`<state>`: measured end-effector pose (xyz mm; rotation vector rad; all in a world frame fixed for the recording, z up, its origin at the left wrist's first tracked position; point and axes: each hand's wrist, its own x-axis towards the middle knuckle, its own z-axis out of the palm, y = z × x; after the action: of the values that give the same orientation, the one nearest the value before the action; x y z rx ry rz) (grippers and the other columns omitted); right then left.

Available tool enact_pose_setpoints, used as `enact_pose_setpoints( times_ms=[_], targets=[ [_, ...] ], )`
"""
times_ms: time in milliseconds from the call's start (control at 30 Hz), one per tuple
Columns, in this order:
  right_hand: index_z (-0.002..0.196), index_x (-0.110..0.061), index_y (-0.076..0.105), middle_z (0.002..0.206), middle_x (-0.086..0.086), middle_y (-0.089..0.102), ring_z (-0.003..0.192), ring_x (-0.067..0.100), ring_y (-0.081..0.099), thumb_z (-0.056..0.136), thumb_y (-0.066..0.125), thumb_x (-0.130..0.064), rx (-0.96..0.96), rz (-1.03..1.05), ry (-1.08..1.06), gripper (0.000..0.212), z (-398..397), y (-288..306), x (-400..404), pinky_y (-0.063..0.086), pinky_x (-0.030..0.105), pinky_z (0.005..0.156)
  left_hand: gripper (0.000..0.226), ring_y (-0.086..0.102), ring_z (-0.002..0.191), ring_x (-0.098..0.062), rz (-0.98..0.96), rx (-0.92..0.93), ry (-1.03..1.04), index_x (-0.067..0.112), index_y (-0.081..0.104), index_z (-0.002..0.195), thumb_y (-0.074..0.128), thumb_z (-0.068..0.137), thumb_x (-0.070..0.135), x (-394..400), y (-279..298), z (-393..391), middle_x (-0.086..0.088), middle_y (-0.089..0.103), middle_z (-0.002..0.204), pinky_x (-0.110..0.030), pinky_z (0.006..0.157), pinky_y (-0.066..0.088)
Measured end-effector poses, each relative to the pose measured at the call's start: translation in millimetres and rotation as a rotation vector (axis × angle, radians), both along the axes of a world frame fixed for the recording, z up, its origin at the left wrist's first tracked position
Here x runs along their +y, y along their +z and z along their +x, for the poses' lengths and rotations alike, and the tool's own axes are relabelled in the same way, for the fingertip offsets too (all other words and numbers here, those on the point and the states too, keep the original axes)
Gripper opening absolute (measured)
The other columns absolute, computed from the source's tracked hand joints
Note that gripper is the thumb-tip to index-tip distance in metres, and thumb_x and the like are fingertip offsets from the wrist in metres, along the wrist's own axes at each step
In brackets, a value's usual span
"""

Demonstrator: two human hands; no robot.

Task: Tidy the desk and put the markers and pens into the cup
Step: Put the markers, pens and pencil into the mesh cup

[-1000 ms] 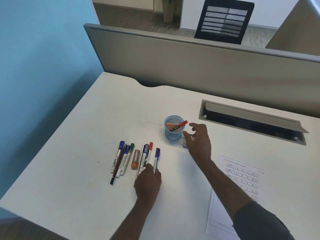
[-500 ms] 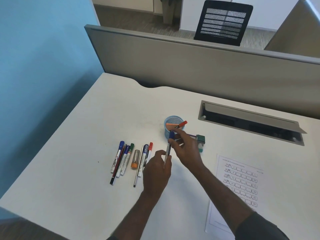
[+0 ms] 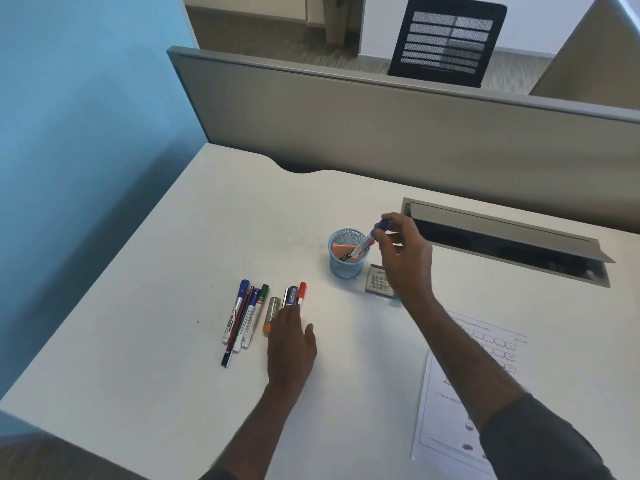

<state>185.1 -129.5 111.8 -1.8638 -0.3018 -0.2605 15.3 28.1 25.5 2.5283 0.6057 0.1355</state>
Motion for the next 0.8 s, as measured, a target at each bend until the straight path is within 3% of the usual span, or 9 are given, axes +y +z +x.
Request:
enact_pose_setpoints(
  times_ms=[133,333,500,700,800],
  targets=[
    [0.110,-0.031,0.060,0.098,-0.020,0.067,0.080,0.004,0.069,0.093,0.065,-0.017,0.020,-0.067,-0.008,0.023,4,-12,1,0.052,0.015,0.063,0.044,0.052,0.125,-0.033,0.047,0.069,0.015,0.003,0.054,0.136,0.062,0.095,0.016,8,-1,2,-0.015,0.058,0.132,-0.043,0.104,0.046],
    [0.112,-0.021,0.063,0.102,-0.010,0.067,0.082,0.002,0.065,0.092,0.066,-0.016,0.068,-0.177,-0.019,0.020,5,-32,5,0.055,0.020,0.069,0.025,0.059,0.102,-0.032,0.153,0.068,0.037,0.003,0.064,0.117,0.062,0.092,0.009,23,-2,11,-0.015,0.063,0.109,-0.042,0.086,0.053],
    [0.111,-0.023,0.065,0.100,-0.016,0.067,0.078,0.001,0.062,0.093,0.065,-0.022,0.126,-0.286,-0.054,0.018,3,-35,11,0.052,0.024,0.070,0.017,0.062,0.092,-0.034,0.141,0.037,0.078,0.003,0.066,0.107,0.063,0.092,0.009,33,-9,13,-0.015,0.064,0.098,-0.045,0.077,0.053],
    [0.110,-0.023,0.066,0.104,-0.012,0.069,0.072,0.009,0.060,0.093,0.065,-0.026,0.156,-0.405,-0.098,0.018,1,-39,15,0.051,0.032,0.072,0.011,0.063,0.087,-0.033,0.104,0.043,0.063,0.005,0.066,0.099,0.062,0.093,0.013,40,-12,19,-0.012,0.065,0.092,-0.044,0.071,0.053],
    [0.111,-0.023,0.066,0.106,-0.013,0.068,0.079,0.012,0.063,0.093,0.065,-0.026,0.155,-0.417,-0.104,0.019,0,-40,15,0.052,0.034,0.074,0.015,0.065,0.089,-0.029,0.102,0.081,0.071,0.007,0.066,0.100,0.058,0.096,0.019,42,-9,24,-0.009,0.067,0.094,-0.040,0.072,0.052]
  ],
)
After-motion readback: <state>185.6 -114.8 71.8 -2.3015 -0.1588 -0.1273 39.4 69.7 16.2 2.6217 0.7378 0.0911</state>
